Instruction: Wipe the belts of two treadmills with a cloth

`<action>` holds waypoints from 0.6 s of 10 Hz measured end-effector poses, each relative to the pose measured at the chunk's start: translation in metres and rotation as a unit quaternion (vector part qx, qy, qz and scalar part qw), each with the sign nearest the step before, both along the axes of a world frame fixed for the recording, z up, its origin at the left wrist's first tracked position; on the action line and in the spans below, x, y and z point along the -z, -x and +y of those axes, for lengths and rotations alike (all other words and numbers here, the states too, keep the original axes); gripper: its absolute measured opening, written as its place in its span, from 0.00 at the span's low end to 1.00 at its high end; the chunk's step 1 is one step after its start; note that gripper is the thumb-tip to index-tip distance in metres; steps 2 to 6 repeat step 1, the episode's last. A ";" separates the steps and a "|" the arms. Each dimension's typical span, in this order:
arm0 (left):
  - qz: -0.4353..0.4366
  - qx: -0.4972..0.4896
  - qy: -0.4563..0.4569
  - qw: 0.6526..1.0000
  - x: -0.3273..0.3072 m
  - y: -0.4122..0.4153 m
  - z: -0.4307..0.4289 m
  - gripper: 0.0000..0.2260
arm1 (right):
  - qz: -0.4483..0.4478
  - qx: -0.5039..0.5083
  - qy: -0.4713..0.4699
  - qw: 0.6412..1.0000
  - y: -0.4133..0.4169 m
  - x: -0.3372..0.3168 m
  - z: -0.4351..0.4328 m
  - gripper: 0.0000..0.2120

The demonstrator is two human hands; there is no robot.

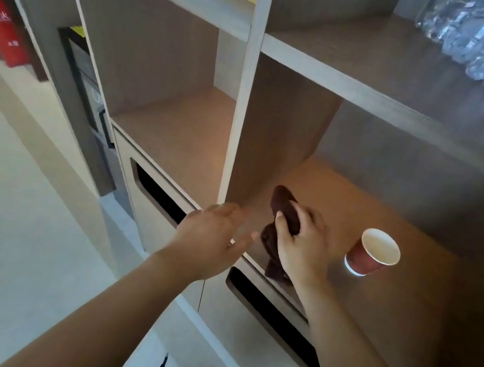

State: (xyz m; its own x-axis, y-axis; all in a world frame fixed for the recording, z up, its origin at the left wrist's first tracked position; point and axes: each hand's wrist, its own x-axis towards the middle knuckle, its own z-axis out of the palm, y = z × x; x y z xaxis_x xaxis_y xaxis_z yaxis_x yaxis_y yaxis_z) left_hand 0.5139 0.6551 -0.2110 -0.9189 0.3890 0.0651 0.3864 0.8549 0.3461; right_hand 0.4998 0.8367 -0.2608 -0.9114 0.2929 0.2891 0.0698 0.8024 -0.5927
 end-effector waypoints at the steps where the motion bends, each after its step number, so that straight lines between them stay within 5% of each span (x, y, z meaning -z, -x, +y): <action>1: 0.004 0.021 -0.009 1.000 -0.002 0.010 0.002 0.19 | -0.053 0.027 -0.028 0.998 0.017 0.005 0.010 0.21; 6: 0.004 0.021 -0.009 1.000 -0.002 0.010 0.002 0.19 | -0.053 0.027 -0.028 0.998 0.017 0.005 0.010 0.21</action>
